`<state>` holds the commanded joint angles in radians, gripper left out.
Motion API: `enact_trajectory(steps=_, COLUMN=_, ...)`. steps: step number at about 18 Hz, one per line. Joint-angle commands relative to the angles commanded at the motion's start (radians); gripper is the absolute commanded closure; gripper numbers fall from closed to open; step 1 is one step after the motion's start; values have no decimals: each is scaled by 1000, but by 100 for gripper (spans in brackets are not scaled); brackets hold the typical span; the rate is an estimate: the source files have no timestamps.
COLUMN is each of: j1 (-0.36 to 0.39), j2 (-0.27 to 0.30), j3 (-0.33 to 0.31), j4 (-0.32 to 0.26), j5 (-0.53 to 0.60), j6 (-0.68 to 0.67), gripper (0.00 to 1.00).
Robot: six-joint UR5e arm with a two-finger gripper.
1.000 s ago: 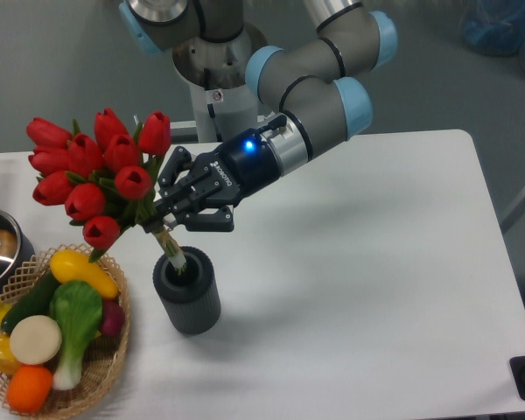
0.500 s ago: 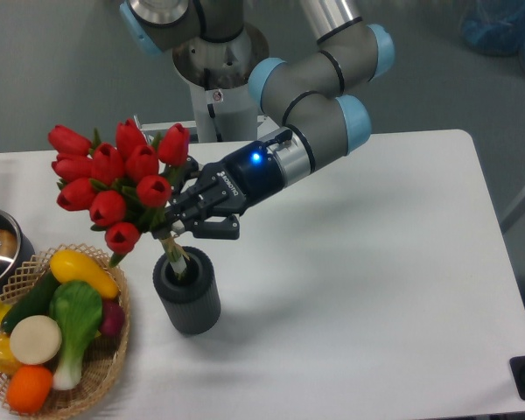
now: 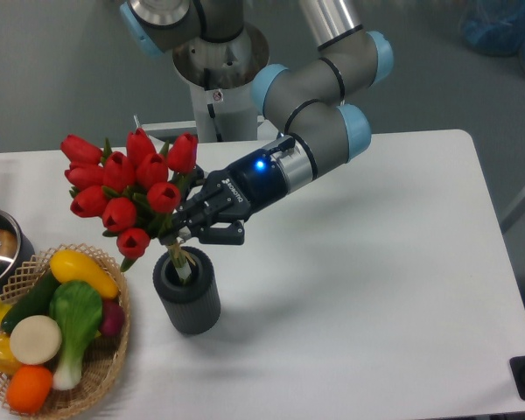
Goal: Insert the flowers into the vase
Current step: 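Lower the tulip stems into the vase opening with the gripper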
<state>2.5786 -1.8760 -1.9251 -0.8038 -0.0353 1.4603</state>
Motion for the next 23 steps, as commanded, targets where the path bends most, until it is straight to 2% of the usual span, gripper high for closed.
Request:
enact_trajectory(steps=11, j1=-8, j2=-44, j3=-14, j4=0, j5=3, j6=41, gripper=86)
enact_trajectory(steps=23, j1=-9, j2=-78, j3=-68, j4=0, j5=8, j6=109, gripper=85)
